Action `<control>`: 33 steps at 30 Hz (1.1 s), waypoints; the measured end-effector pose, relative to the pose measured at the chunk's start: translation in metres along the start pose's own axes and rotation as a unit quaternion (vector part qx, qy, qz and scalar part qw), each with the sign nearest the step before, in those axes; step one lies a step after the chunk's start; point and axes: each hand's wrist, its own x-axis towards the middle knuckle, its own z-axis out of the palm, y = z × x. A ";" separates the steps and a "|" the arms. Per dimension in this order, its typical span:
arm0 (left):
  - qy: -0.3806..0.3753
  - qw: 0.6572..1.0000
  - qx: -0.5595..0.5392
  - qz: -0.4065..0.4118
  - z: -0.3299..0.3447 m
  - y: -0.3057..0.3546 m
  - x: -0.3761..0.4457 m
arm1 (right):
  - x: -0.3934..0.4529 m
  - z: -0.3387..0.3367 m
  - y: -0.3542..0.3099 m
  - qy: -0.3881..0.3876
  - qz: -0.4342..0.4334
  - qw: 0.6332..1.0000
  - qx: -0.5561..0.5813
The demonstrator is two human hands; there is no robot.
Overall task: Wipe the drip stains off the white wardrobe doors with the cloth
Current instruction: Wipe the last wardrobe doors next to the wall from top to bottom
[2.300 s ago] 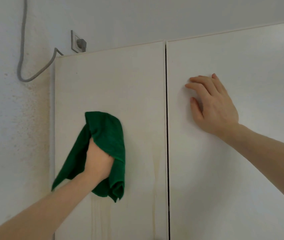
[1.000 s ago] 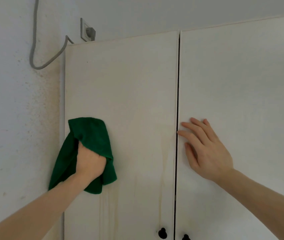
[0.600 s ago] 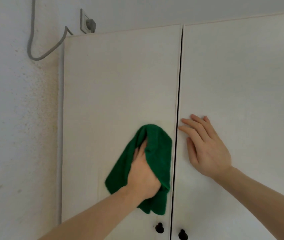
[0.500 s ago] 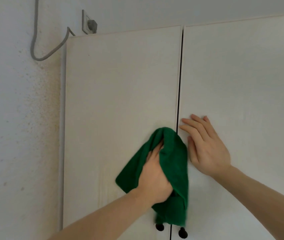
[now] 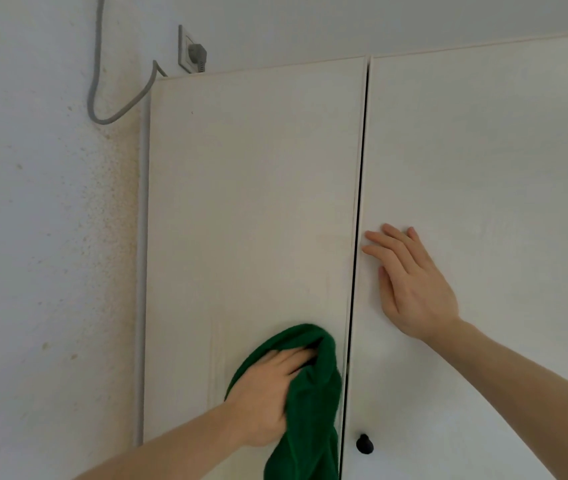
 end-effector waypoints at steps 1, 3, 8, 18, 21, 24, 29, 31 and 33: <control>0.003 1.000 0.015 -0.003 -0.002 -0.007 -0.004 | 0.000 0.000 0.000 0.000 -0.001 1.000 0.000; 0.023 0.999 0.025 -0.041 -0.012 -0.024 -0.007 | 0.000 -0.001 0.001 0.000 -0.002 1.000 0.002; 0.139 0.982 -0.012 -0.127 -0.066 -0.058 0.002 | 0.000 -0.001 0.001 0.001 -0.001 1.000 0.006; 0.274 0.932 0.072 -0.226 -0.154 -0.132 0.019 | 0.000 0.000 0.001 0.012 -0.002 1.000 0.011; 0.283 0.926 0.046 -0.245 -0.161 -0.138 0.027 | 0.000 0.001 0.001 0.017 -0.003 1.000 0.010; 0.250 0.928 0.040 -0.275 -0.148 -0.141 0.024 | 0.000 0.001 0.001 0.018 -0.003 1.000 0.011; 0.210 0.928 -0.001 -0.307 -0.093 -0.124 0.001 | -0.001 0.004 0.002 0.028 -0.006 0.999 0.015; 0.208 0.924 0.005 -0.321 -0.076 -0.118 -0.010 | -0.002 0.005 0.003 0.035 -0.008 0.999 0.013; 0.204 0.923 0.031 -0.326 -0.061 -0.115 -0.023 | -0.002 0.006 0.003 0.040 -0.008 0.999 0.011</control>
